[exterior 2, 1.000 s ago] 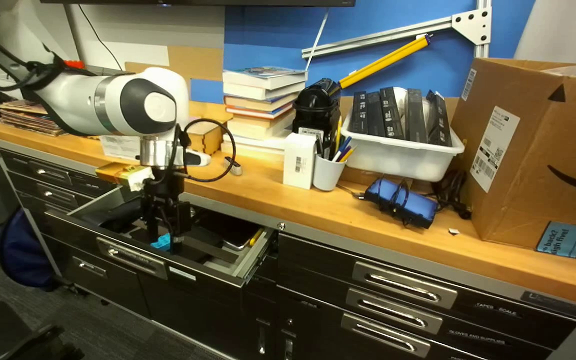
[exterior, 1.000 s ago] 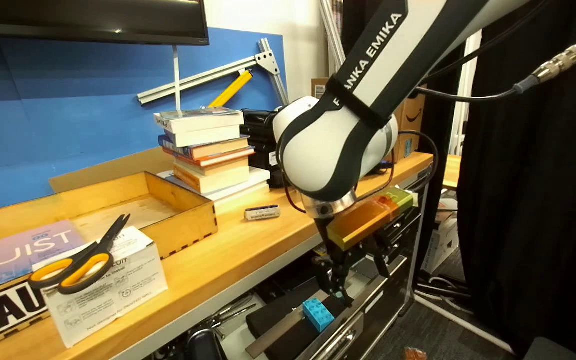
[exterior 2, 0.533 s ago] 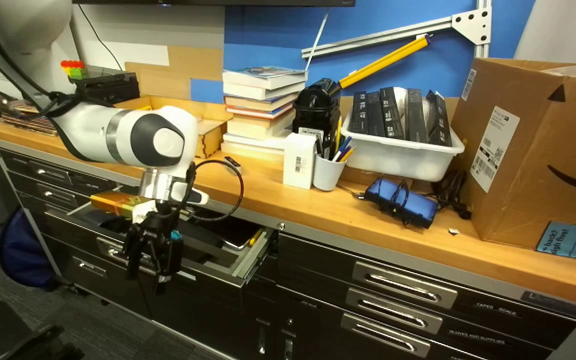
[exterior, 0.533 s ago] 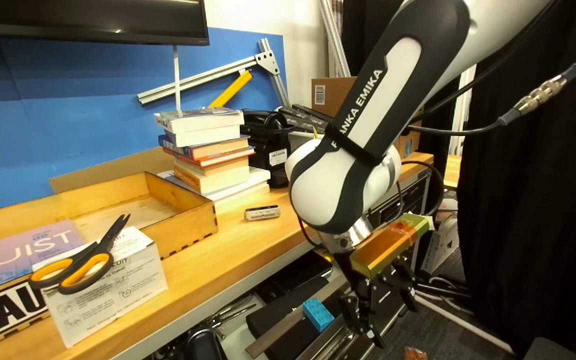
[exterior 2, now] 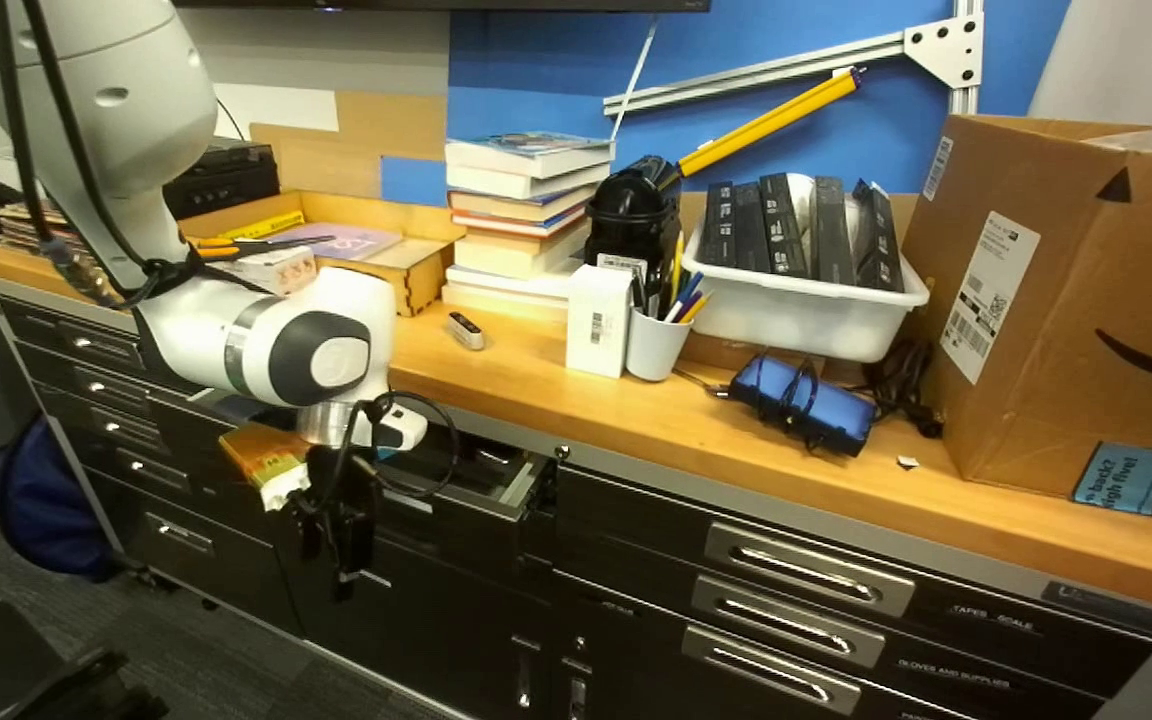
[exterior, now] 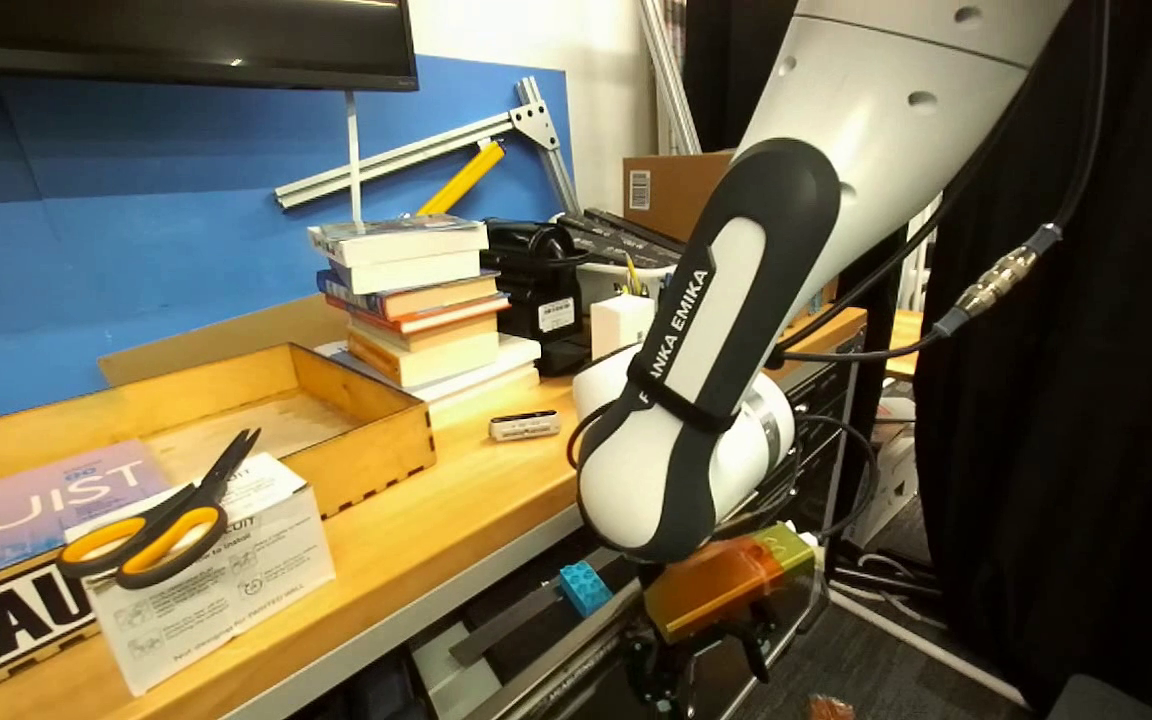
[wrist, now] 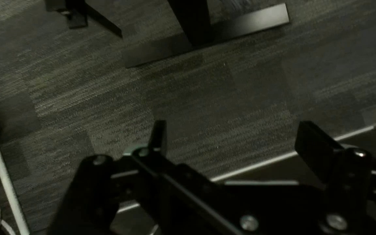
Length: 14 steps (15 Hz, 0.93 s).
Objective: Put the blue object inside the drawer and close it
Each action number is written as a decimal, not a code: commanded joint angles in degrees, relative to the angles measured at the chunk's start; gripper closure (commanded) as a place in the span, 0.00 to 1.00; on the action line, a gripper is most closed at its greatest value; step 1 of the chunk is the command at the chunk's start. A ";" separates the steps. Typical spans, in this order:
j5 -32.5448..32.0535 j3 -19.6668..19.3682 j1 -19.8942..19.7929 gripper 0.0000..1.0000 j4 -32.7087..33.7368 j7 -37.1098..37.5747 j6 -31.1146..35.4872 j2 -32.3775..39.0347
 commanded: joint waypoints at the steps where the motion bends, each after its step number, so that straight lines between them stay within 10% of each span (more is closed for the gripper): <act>1: 1.46 -2.53 4.50 0.00 3.47 8.12 8.98 3.94; 14: -2.82 -17.99 22.67 0.00 3.31 32.55 24.59 5.24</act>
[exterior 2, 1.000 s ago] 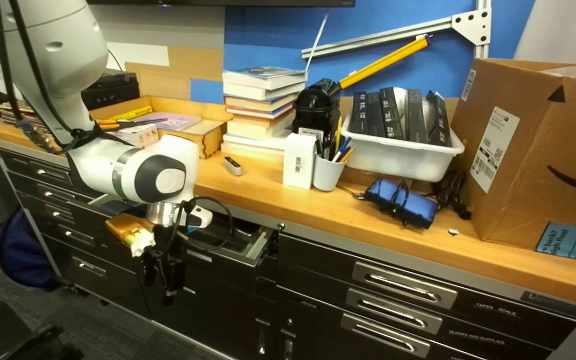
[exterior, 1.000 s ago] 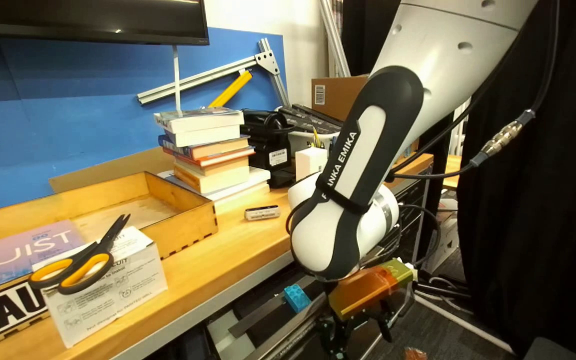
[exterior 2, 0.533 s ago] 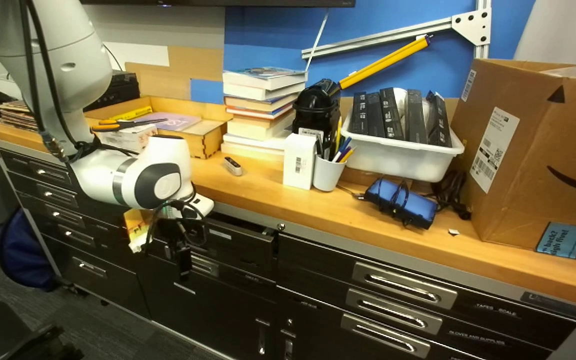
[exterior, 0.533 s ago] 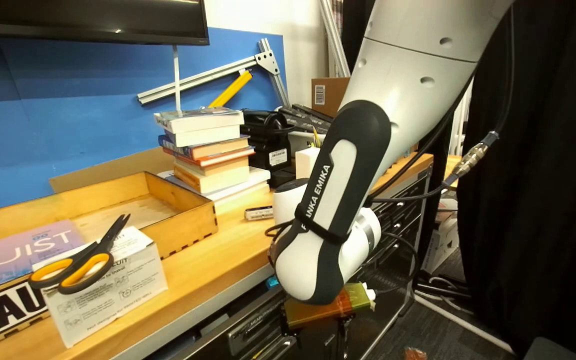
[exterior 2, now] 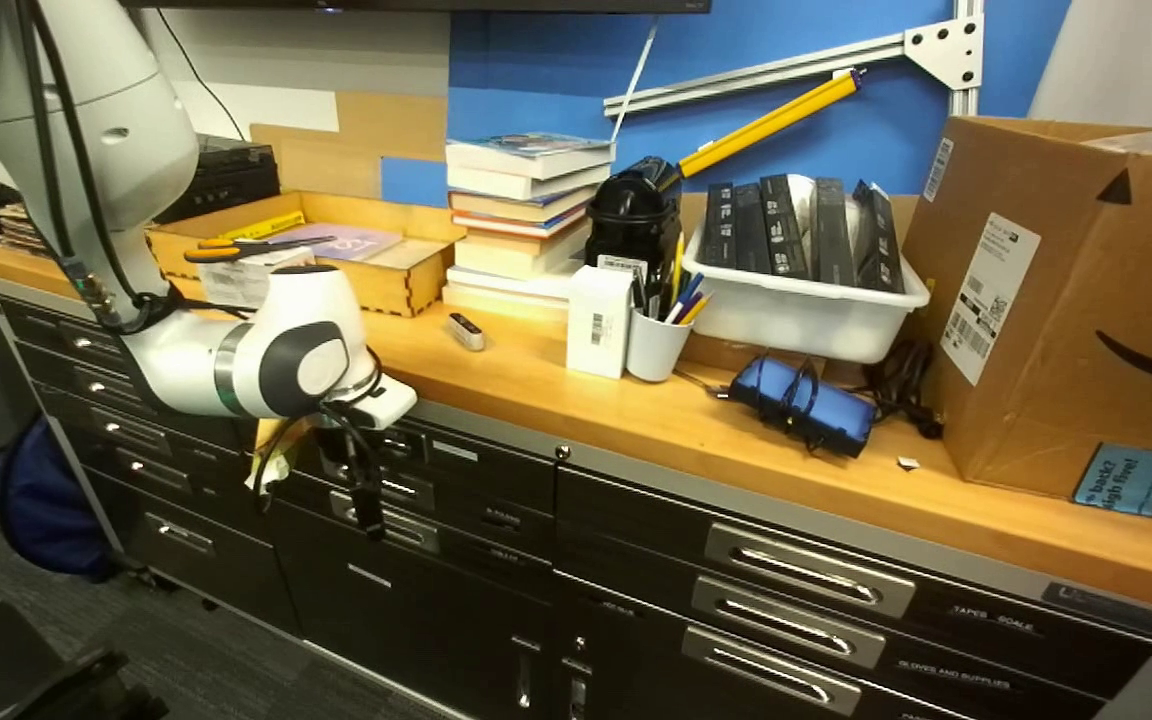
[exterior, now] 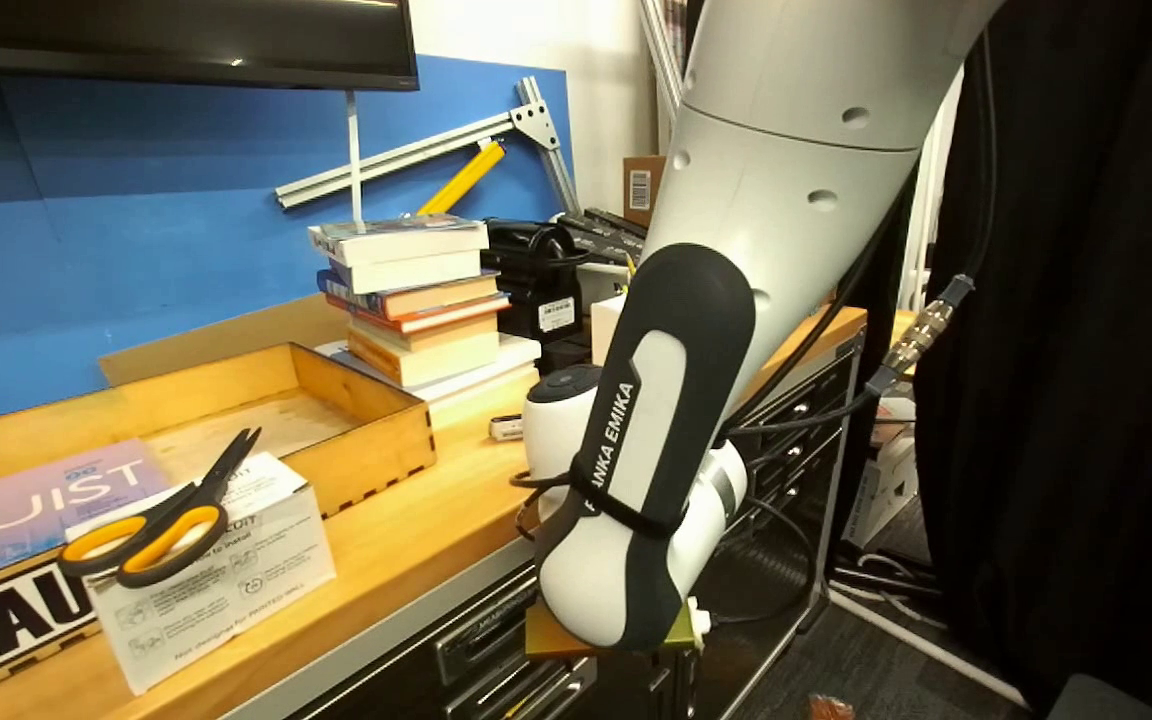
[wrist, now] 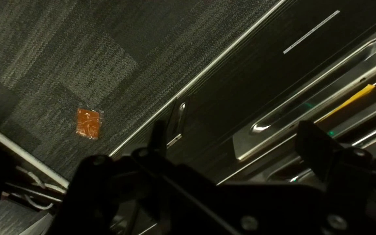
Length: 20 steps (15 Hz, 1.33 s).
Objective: Put the blue object inside the drawer and close it
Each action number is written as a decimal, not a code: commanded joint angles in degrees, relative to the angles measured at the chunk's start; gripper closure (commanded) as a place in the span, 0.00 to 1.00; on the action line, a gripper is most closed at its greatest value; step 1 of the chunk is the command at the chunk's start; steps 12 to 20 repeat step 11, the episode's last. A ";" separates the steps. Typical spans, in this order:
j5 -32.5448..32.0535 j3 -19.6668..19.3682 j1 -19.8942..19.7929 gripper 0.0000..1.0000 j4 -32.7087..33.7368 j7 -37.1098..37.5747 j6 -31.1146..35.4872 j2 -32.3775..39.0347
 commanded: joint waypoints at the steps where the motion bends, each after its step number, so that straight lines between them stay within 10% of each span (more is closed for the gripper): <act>1: -3.96 -5.09 4.05 0.00 -1.42 3.26 -0.80 -3.38; 5: -9.32 -3.38 0.61 0.00 -7.26 -3.96 -7.50 -15.72; 6: -8.67 -2.27 0.08 0.00 -2.32 0.02 -4.85 -7.11; 20: -10.16 -0.10 -2.55 0.00 -3.24 -0.32 -6.11 -9.51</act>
